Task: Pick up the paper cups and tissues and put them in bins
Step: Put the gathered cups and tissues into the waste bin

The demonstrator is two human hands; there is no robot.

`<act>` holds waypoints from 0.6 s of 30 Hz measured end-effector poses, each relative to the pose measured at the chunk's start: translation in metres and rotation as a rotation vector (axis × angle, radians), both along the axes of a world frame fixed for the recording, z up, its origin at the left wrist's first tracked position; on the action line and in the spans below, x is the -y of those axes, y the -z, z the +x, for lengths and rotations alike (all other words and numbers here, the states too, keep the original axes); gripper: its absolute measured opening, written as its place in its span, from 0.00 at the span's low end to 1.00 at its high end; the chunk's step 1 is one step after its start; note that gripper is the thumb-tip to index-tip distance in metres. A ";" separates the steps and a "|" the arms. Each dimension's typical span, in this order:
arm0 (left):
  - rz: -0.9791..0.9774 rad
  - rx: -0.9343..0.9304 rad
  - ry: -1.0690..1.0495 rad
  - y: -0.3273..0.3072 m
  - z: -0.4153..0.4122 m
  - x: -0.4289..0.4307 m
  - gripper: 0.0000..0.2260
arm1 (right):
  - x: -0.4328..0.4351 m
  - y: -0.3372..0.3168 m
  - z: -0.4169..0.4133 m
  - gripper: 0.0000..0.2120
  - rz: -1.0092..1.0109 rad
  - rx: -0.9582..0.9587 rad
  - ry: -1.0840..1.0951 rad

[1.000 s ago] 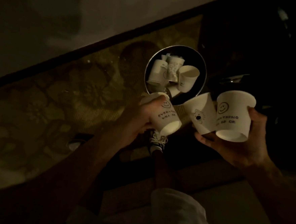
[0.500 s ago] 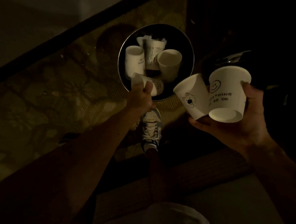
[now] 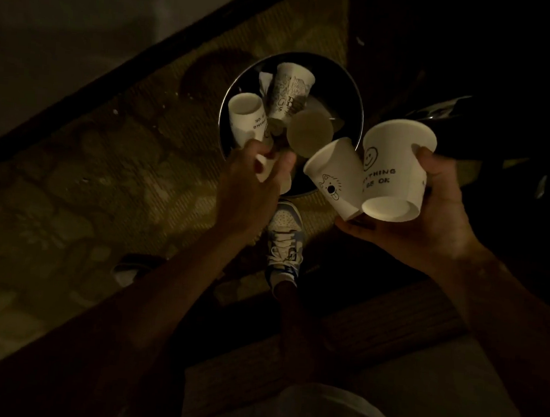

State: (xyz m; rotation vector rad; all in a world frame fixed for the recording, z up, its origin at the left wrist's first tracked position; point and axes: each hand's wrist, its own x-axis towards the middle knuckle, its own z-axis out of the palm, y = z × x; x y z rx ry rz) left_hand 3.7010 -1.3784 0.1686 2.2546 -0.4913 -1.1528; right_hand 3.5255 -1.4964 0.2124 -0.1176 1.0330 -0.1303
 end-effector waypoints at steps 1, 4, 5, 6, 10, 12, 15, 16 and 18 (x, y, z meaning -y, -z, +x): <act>-0.051 -0.056 0.079 -0.008 0.000 0.001 0.13 | 0.000 0.000 0.003 0.24 0.006 0.003 0.001; -0.169 -0.259 0.207 -0.022 0.002 0.003 0.15 | -0.001 -0.001 0.009 0.25 0.005 0.030 0.006; -0.195 -0.290 0.211 -0.023 0.004 0.004 0.15 | -0.002 -0.001 0.010 0.27 0.007 0.033 0.015; -0.214 -0.306 0.201 -0.024 0.007 0.006 0.14 | -0.002 -0.002 0.011 0.28 0.017 0.039 0.026; -0.262 -0.361 0.180 -0.026 0.013 0.023 0.02 | 0.002 -0.008 0.017 0.29 -0.006 0.076 -0.006; -0.272 -0.324 0.143 -0.026 0.015 0.040 0.06 | 0.011 -0.011 0.019 0.30 -0.053 0.016 0.024; -0.264 -0.296 -0.031 -0.023 0.029 0.072 0.08 | 0.027 -0.012 0.017 0.29 -0.079 -0.159 0.169; -0.268 -0.282 -0.073 -0.021 0.034 0.083 0.08 | 0.031 -0.012 0.015 0.29 -0.091 -0.216 0.189; -0.273 -0.238 -0.085 -0.013 0.042 0.099 0.08 | 0.035 -0.011 0.009 0.30 -0.108 -0.280 0.190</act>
